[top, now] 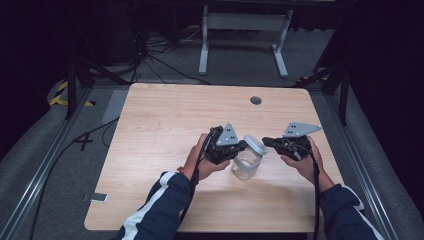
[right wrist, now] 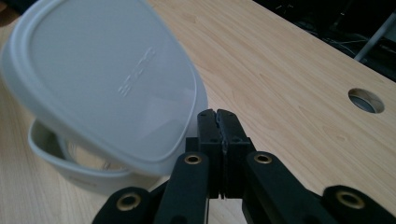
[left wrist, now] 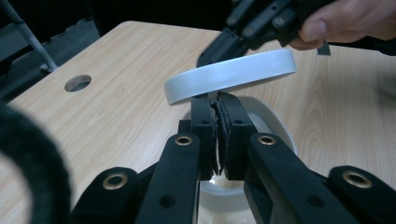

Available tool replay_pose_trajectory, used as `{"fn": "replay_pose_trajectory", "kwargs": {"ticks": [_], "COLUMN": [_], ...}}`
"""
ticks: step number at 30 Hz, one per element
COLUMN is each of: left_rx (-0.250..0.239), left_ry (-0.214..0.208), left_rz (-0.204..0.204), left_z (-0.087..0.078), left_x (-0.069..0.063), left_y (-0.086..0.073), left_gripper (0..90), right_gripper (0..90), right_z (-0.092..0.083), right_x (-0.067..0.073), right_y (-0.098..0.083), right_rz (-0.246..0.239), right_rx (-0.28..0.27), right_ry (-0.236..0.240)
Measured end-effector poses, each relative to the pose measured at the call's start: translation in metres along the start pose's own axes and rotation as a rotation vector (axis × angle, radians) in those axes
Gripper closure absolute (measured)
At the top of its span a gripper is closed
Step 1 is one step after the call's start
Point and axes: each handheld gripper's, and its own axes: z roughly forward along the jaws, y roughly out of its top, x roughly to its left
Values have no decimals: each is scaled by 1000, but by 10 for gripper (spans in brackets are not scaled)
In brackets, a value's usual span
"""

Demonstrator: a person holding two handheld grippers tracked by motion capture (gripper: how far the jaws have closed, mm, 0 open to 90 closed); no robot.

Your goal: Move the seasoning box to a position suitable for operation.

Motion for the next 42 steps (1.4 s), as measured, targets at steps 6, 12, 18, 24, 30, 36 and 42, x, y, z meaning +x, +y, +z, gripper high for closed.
{"fn": "replay_pose_trajectory", "kwargs": {"ticks": [6,12,18,24,30,36,42], "left_rx": [8,24,23,30,34,44,64], "left_ry": [-4,-4,0,-6,-6,8,33], "left_rz": [14,22,22,34,37,49,47], "left_z": [8,13,17,21,19,11,-5], "left_x": [0,3,7,7,7,9,13], "left_y": [12,16,22,24,25,22,13], "left_gripper": [850,847,842,840,841,834,821], "right_gripper": [896,894,890,886,884,875,871], "right_z": [-16,-27,-32,-35,-39,-42,-45], "right_x": [0,0,4,7,8,8,7], "right_y": [-9,-18,-23,-28,-31,-35,-37], "right_rz": [-21,-10,-18,-26,-24,-17,-18], "right_rx": [9,16,32,46,47,47,41], "right_ry": [-12,-19,-10,-5,-5,-9,-13]}}
